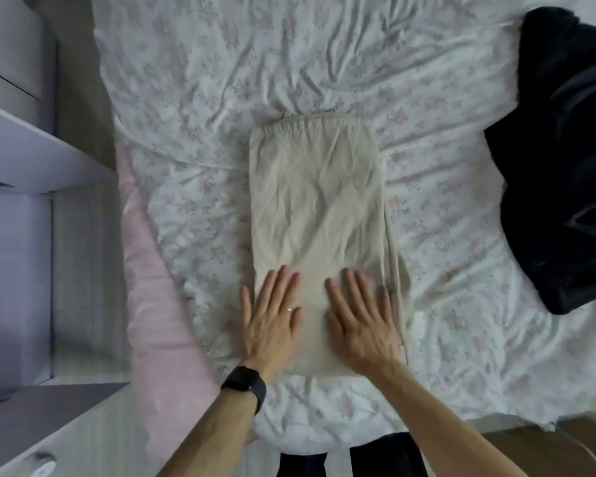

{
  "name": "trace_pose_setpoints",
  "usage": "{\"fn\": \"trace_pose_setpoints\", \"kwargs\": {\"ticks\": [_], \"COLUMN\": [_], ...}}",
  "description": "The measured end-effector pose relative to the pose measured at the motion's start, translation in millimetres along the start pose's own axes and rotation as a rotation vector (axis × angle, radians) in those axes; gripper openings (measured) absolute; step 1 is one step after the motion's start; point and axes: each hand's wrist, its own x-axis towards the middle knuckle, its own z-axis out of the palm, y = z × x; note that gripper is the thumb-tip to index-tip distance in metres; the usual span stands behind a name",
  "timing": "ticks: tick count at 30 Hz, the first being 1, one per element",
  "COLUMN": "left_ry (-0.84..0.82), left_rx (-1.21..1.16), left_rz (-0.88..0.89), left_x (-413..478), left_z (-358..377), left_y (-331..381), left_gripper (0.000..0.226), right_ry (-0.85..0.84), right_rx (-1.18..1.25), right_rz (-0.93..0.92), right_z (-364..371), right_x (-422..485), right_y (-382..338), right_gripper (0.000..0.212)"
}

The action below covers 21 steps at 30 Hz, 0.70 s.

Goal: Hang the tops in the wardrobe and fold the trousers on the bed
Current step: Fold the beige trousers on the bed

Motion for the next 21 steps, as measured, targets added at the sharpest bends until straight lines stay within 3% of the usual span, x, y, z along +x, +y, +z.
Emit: {"fn": "trace_pose_setpoints", "kwargs": {"ticks": [3,8,10,14,18,21], "left_ry": [-0.045,-0.112,-0.071,0.12,0.03,-0.038], "left_rx": [0.096,-0.011,-0.04,-0.084,-0.052,-0.055], "left_rz": [0.044,-0.287,-0.273,-0.089,0.015,-0.047], "left_x": [6,6,0,14,61,81], "left_z": [12,-1,-13,-31,-28,-12], "left_y": [-31,-42,-38,-10,9,-14], "left_gripper": [0.064,0.071,0.071,0.067,0.059,0.058], "right_ry": [-0.033,-0.087,-0.091,0.073,0.02,-0.095], "right_rx": [-0.043,-0.044,-0.041,0.021,-0.025,-0.14], "right_rz": [0.071,0.294,0.339,0.139,-0.07,0.027], "right_z": [11,10,2,-20,-27,-28], "right_x": [-4,-13,-14,23,93,128], "right_y": [33,15,8,-21,-20,30], "right_gripper": [0.056,0.057,0.061,0.064,0.059,0.057]}}
